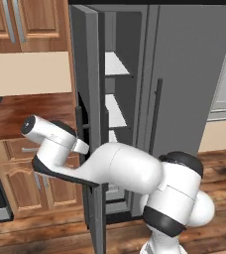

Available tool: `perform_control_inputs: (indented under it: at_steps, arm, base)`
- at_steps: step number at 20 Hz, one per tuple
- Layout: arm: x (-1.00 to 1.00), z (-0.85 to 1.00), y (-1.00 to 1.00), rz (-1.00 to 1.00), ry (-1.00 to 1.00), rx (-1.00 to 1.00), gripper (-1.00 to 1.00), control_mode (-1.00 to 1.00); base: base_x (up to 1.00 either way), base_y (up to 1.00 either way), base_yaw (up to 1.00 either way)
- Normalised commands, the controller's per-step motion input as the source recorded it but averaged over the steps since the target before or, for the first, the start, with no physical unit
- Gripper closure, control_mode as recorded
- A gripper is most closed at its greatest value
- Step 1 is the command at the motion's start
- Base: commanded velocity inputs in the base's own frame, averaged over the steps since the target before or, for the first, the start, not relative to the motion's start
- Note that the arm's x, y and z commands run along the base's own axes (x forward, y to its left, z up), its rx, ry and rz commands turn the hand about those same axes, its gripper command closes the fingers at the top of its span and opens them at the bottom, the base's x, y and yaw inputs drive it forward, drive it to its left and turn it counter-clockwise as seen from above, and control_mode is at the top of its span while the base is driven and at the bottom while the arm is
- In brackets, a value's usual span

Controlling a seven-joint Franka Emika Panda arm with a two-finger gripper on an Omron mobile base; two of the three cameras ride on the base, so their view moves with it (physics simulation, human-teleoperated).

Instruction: Retrieve the steak from the fridge and place it on the saucepan with marinade on the stove.

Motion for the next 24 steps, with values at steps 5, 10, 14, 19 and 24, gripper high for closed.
perform_control_inputs:
  at_steps: [5, 10, 14, 19, 24]
  arm:
    - [-0.32, 0.00, 0.16, 0.01, 0.00, 0.00, 1.00, -1.00]
    - [-0.52, 0.12, -0.10, 0.03, -0.01, 0.00, -1.00, -1.00]
    - [-0.87, 0.22, -0.89, 0.04, -0.14, 0.00, -1.00, -1.00]
    - [-0.79, 0.19, -1.00, 0.10, -0.21, 0.02, -1.00, -1.00]
    - [-0.80, 0.20, -1.00, 0.16, -0.21, 0.03, -1.00, -1.00]
  base:
    - [0.00, 0.00, 0.00]
    - [0.00, 0.00, 0.00]
    - [0.00, 0.00, 0.00]
    - [0.00, 0.00, 0.00]
    - [0.00, 0.00, 0.00]
